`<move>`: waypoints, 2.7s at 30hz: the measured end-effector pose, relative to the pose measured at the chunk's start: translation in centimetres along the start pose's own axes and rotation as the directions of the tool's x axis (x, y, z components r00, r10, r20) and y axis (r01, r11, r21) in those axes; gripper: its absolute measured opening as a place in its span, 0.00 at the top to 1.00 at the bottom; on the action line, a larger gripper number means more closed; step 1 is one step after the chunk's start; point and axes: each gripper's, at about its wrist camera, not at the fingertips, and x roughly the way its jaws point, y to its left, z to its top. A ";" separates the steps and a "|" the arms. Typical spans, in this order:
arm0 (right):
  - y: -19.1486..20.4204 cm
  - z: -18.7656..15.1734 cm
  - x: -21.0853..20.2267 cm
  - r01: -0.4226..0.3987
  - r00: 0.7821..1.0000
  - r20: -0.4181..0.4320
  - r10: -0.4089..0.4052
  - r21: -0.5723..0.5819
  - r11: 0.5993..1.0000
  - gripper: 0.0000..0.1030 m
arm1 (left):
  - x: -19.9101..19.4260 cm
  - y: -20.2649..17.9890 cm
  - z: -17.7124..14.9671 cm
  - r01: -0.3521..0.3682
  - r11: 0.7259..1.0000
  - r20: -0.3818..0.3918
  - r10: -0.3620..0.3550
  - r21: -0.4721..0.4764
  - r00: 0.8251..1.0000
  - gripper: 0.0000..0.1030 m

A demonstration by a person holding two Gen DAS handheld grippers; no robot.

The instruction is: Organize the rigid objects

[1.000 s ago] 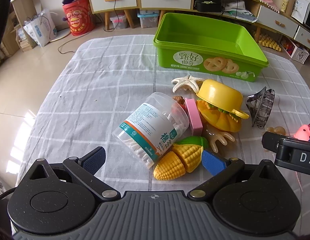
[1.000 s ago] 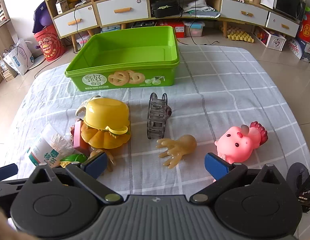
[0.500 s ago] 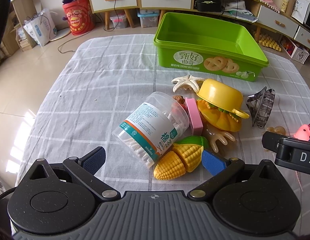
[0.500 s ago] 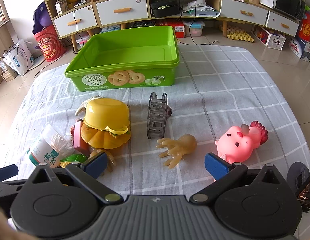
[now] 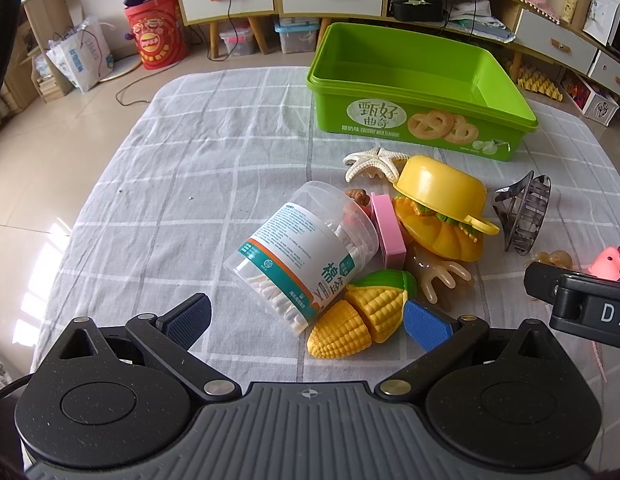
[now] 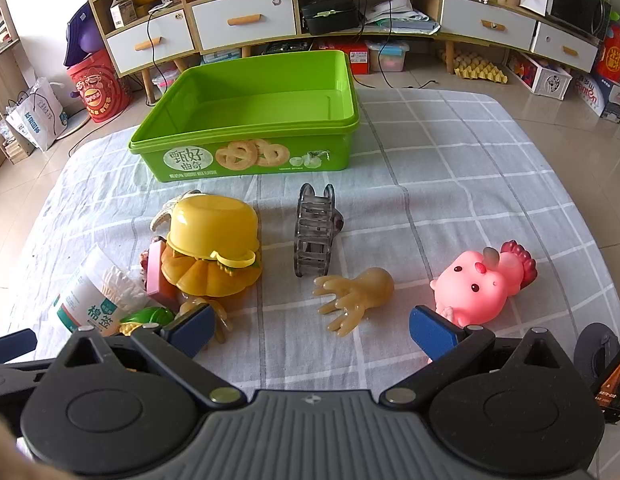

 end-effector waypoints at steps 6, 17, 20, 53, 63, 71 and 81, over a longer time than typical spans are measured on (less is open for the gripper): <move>0.1 -0.1 0.1 0.000 1.000 -0.002 0.000 0.000 1.000 0.11 | 0.0 0.0 0.0 0.000 1.000 0.000 0.000 -0.001 1.000 0.02; 0.1 -0.2 0.2 -0.001 1.000 -0.003 0.001 0.000 1.000 0.11 | 0.0 0.0 0.1 0.000 1.000 -0.001 0.000 0.000 1.000 0.02; 0.1 -0.1 0.2 0.000 1.000 -0.003 0.000 0.000 1.000 0.11 | 0.0 0.0 0.1 0.000 1.000 -0.001 0.000 0.000 1.000 0.02; -3.1 1.5 1.0 -0.244 0.969 -0.011 0.245 0.059 0.968 0.11 | 0.5 2.1 0.7 0.125 0.989 0.034 -0.128 0.076 0.991 0.02; -2.7 3.2 2.4 -0.473 0.881 0.011 0.474 -0.038 0.880 0.16 | 1.3 4.0 1.2 0.195 0.965 0.121 -0.218 0.175 0.968 0.02; -1.5 4.8 4.5 -0.609 0.793 -0.010 0.609 -0.023 0.793 0.23 | 2.7 4.8 1.6 0.279 0.949 0.132 -0.298 0.148 0.945 0.05; -0.1 5.9 7.7 -0.561 0.828 -0.015 0.561 -0.030 0.827 0.28 | 3.5 5.8 1.4 0.348 0.930 0.139 -0.362 0.117 0.922 0.14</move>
